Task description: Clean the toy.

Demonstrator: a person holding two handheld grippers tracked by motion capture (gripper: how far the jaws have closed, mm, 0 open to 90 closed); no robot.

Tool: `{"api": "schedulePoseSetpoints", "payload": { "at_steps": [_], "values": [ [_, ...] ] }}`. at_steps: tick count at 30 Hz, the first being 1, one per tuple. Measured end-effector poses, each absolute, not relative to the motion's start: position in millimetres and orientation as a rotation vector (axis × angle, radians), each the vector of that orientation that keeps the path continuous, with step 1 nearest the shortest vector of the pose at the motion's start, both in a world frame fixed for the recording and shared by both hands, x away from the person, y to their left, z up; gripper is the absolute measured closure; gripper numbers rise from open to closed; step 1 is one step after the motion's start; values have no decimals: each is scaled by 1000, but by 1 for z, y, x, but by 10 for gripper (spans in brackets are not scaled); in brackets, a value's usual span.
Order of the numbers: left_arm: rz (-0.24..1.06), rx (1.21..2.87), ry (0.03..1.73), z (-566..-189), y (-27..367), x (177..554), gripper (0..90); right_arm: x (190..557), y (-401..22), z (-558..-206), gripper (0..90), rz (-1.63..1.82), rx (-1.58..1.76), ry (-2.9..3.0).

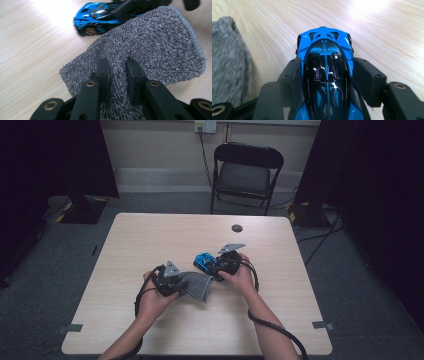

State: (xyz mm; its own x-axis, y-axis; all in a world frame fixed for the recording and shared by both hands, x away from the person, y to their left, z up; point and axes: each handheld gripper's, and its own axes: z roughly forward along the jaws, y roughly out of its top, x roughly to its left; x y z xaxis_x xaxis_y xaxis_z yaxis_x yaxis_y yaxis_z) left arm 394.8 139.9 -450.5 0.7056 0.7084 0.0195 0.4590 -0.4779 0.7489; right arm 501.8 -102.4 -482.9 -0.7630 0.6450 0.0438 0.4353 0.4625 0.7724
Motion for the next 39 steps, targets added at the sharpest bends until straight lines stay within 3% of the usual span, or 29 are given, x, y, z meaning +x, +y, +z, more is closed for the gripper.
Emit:
{"api": "schedulePoseSetpoints", "payload": {
  "at_steps": [23,39],
  "values": [
    [301,2222,751,-466,64,399,740,502,-103,-483,414,1189,926,2458],
    [302,2237,816,-477,57,418,737,501,-103,-484,414,1195,923,2454]
  ]
}}
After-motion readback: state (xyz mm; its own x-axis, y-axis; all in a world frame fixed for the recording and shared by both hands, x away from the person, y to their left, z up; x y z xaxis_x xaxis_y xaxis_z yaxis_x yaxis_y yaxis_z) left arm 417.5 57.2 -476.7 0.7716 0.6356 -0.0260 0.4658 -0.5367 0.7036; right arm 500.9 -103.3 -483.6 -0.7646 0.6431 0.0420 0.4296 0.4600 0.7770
